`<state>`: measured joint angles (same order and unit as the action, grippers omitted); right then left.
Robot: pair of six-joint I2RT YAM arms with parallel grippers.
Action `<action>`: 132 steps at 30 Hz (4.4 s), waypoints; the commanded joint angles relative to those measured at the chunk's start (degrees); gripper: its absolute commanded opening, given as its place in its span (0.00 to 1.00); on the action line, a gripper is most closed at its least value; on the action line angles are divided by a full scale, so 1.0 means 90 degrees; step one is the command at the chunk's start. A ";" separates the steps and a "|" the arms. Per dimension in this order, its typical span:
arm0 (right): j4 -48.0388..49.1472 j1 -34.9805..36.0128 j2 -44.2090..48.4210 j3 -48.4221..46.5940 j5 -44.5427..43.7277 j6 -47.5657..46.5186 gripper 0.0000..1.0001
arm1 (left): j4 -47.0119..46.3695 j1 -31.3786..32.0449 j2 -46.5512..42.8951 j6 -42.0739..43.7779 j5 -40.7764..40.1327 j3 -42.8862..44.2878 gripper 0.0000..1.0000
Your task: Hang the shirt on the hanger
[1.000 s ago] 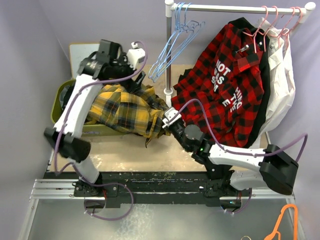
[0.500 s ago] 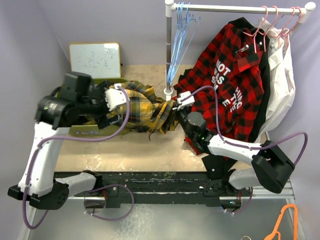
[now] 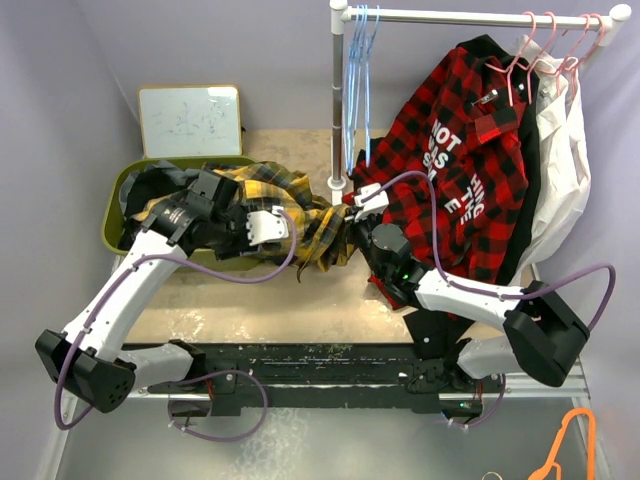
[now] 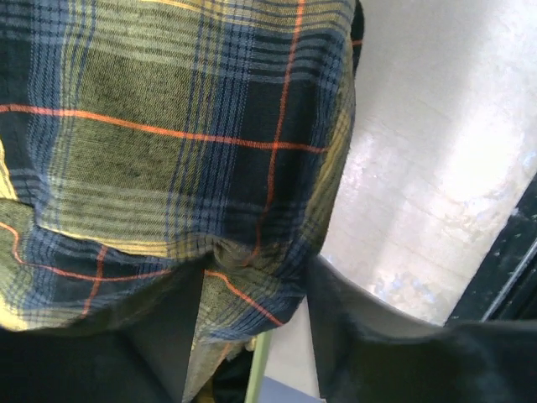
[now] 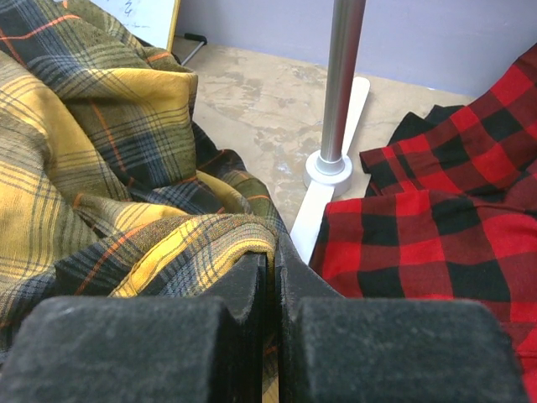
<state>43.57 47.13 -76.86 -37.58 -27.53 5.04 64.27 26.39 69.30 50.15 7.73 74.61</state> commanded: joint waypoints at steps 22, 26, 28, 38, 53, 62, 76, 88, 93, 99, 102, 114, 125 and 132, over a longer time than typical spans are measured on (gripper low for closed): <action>-0.2281 0.0009 0.1041 -0.3615 0.0746 -0.1457 0.00 | -0.0417 0.0056 0.0562 -0.1384 -0.0559 0.5048 0.00; -0.3143 0.0011 0.0572 -0.5201 0.0634 -0.1850 0.00 | -0.0812 0.0056 0.0998 -0.2024 -0.0563 0.6117 0.00; -0.3553 0.0008 0.0309 -0.6187 0.0541 -0.2064 0.00 | -0.1044 0.0056 0.1275 -0.2268 -0.0627 0.6797 0.00; -0.3803 0.0008 -0.0458 -0.8854 0.1026 -0.2460 0.00 | -0.1885 0.0056 0.2760 -0.2866 -0.0530 1.0200 0.00; -0.3592 0.0014 -0.0137 -0.8561 0.1499 -0.1566 0.00 | -0.2308 0.0056 0.2089 -0.3055 -0.1171 0.7515 0.00; -0.3853 0.0007 0.1434 -0.3293 0.1480 0.1275 0.00 | -0.3300 -0.0727 -0.0002 -0.3558 -0.0908 0.1294 0.00; -0.3145 -0.0035 0.0640 -0.1531 0.2559 0.3512 0.00 | -0.3781 -0.1142 0.0751 -0.4091 0.0435 -0.0003 0.00; -0.2248 -0.1435 -0.0513 -0.1327 0.4386 0.4102 0.00 | -0.3989 -0.1145 0.2273 -0.4180 -0.0545 0.1209 0.00; -0.1817 -0.1973 -0.0823 -0.0982 0.5277 0.4491 0.00 | -0.3884 -0.1200 0.2461 -0.4259 -0.0924 0.1236 0.00; -0.2247 -0.2258 -0.1091 -0.0960 0.5549 0.4639 0.00 | -0.3567 -0.1249 0.2616 -0.4458 -0.1579 0.1353 0.00; -0.2671 -0.2264 -0.0732 -0.0769 0.4748 0.4698 0.00 | -0.3503 -0.1294 0.2629 -0.4502 -0.2069 0.1378 0.00; -0.2762 -0.2259 -0.0126 -0.0556 0.4015 0.4592 0.08 | -0.2987 -0.1382 0.2778 -0.4726 -0.1850 0.2092 0.00; -0.2089 -0.2259 0.1175 0.0326 0.4762 0.3626 1.00 | -0.2517 -0.1380 0.2742 -0.4628 -0.1601 0.2385 0.02; -0.3001 -0.2249 0.4658 0.0981 0.4237 0.2641 1.00 | -0.2445 -0.1380 0.2742 -0.4653 -0.1367 0.2301 0.17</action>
<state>20.80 26.98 -47.35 -27.20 13.15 36.38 42.94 14.66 95.57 8.49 -5.50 93.86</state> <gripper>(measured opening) 0.998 0.109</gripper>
